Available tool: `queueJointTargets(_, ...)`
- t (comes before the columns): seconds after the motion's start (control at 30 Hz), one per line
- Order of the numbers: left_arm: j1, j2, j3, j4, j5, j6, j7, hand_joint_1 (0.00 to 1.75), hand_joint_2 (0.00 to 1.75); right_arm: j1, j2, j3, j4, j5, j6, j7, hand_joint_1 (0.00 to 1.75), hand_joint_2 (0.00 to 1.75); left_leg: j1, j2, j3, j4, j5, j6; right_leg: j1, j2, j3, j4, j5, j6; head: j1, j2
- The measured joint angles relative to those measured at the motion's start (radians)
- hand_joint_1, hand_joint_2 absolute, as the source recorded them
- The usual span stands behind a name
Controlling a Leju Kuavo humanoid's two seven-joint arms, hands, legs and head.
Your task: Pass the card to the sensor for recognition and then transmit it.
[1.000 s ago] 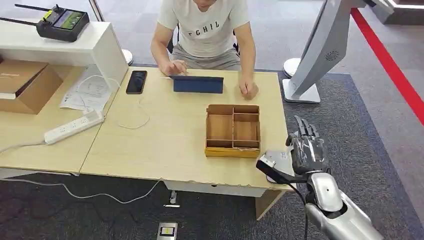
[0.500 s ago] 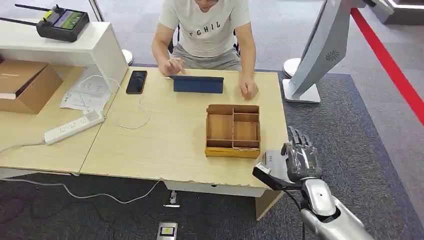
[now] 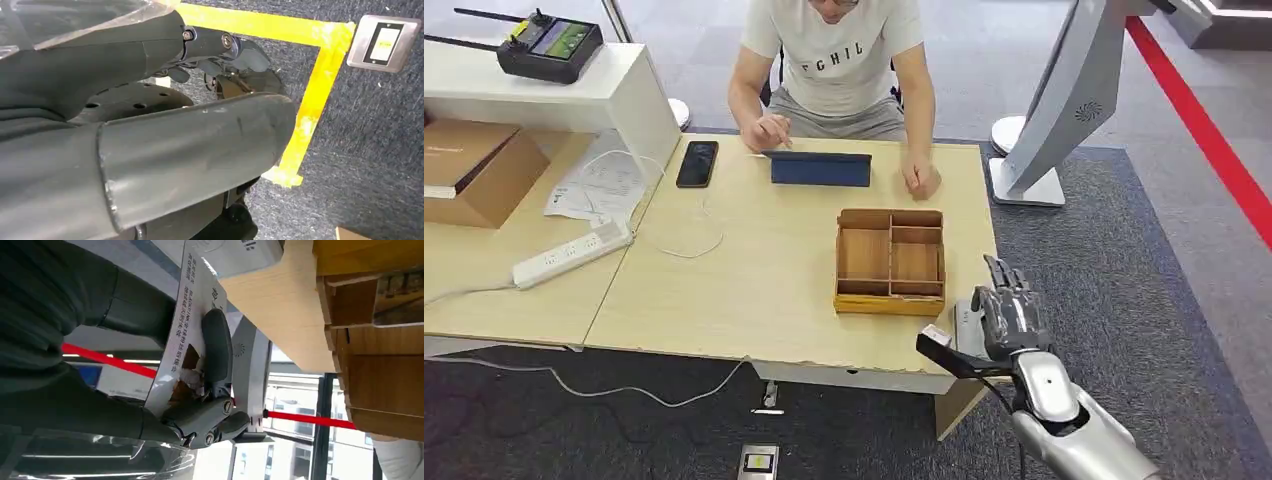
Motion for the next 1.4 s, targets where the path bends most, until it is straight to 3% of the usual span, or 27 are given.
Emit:
queueJointTargets(0.63,-0.001,0.011,-0.001,0.001,-0.011,-0.022,0.007,0.00,0.00,-0.004,-0.025,0.035,0.009,-0.085,0.001,0.049,1.75,1.75,0.000,0.000,0.000,0.000,0.000,0.000,0.000,0.000,0.000,0.000,0.000,0.000,0.000,0.000)
queueJointTargets(1.03,-0.013,0.014,-0.002,0.001,-0.025,-0.013,0.016,0.00,0.00,0.045,-0.012,0.043,0.040,-0.203,-0.100,0.034,1.75,1.75,0.000,0.001,0.001,0.000,0.000,0.000,0.000,0.000,0.000,0.000,0.000,0.000,0.000,0.000)
queueJointTargets(1.4,-0.018,0.019,-0.003,0.001,-0.029,-0.014,0.013,0.00,0.00,0.046,0.001,0.049,0.066,-0.233,-0.116,0.031,1.75,1.75,0.000,0.001,0.003,0.000,0.000,0.000,0.000,0.000,0.002,0.000,0.000,0.000,0.000,0.000)
